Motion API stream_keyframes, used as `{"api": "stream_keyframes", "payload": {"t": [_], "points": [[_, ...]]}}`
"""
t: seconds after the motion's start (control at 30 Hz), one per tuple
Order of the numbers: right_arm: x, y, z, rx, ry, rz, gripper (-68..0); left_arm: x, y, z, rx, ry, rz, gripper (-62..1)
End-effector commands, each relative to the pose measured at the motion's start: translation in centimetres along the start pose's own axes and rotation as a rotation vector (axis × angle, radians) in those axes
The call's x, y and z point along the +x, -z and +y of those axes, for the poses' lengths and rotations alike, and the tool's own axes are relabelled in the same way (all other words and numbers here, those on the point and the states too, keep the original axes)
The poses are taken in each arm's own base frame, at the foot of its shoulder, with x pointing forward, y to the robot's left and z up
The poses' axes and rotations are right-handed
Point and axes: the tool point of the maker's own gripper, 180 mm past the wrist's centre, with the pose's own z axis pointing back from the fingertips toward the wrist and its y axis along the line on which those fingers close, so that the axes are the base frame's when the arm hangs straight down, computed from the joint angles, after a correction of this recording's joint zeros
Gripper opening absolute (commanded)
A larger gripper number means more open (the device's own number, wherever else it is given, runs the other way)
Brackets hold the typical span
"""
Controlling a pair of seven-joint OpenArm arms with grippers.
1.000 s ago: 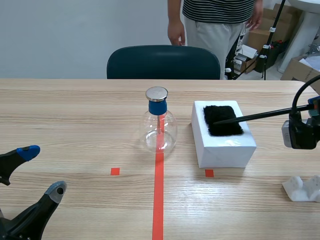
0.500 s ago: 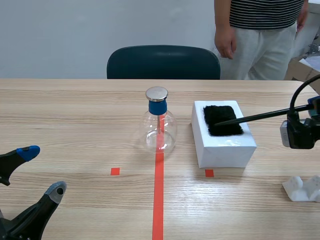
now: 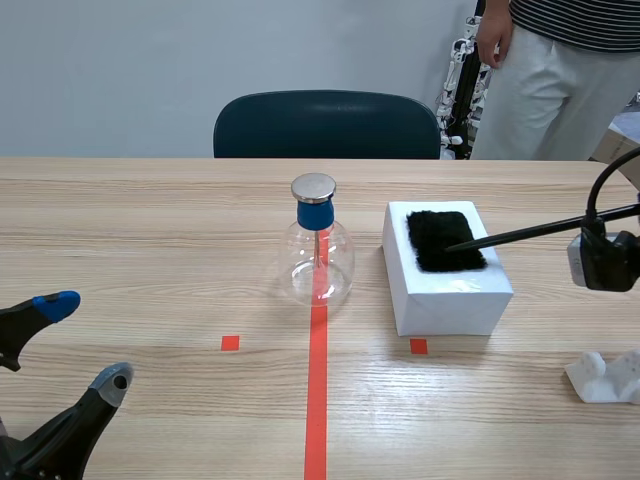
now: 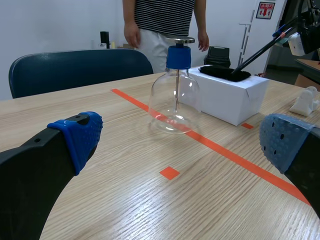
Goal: Do the electroscope experiment. rub the rod on the fur
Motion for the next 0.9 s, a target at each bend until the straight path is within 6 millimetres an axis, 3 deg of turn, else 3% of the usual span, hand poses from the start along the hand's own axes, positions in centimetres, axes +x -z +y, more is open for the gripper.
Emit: {"api": "stream_keyframes", "payload": {"t": [0.0,0.13,0.33,0.43,0.67,0.73,0.87], "points": [[-0.4,0.1,-1.0,-0.026,-0.014,-0.006,-57.3,0.9,0.3,0.4,-0.005,0.013,-0.031,1.4],[-0.3,0.1,-1.0,-0.026,-0.014,-0.016,-57.3,0.9,0.3,0.4,-0.005,0.013,-0.031,1.4],[-3.1,-0.1,-1.0,-0.026,-0.012,0.141,-57.3,0.9,0.3,0.4,-0.005,0.013,-0.031,1.4],[-2.7,-0.1,-1.0,-0.026,-0.012,0.119,-57.3,0.9,0.3,0.4,-0.005,0.013,-0.031,1.4],[0.4,0.0,-1.0,-0.026,-0.015,-0.055,-57.3,0.9,0.3,0.4,-0.005,0.013,-0.031,1.4],[0.3,0.0,-1.0,-0.026,-0.015,-0.049,-57.3,0.9,0.3,0.4,-0.005,0.013,-0.031,1.4],[-1.8,0.0,-0.9,-0.022,-0.012,0.068,-57.3,0.9,0.3,0.4,-0.005,0.013,-0.031,1.4]]}}
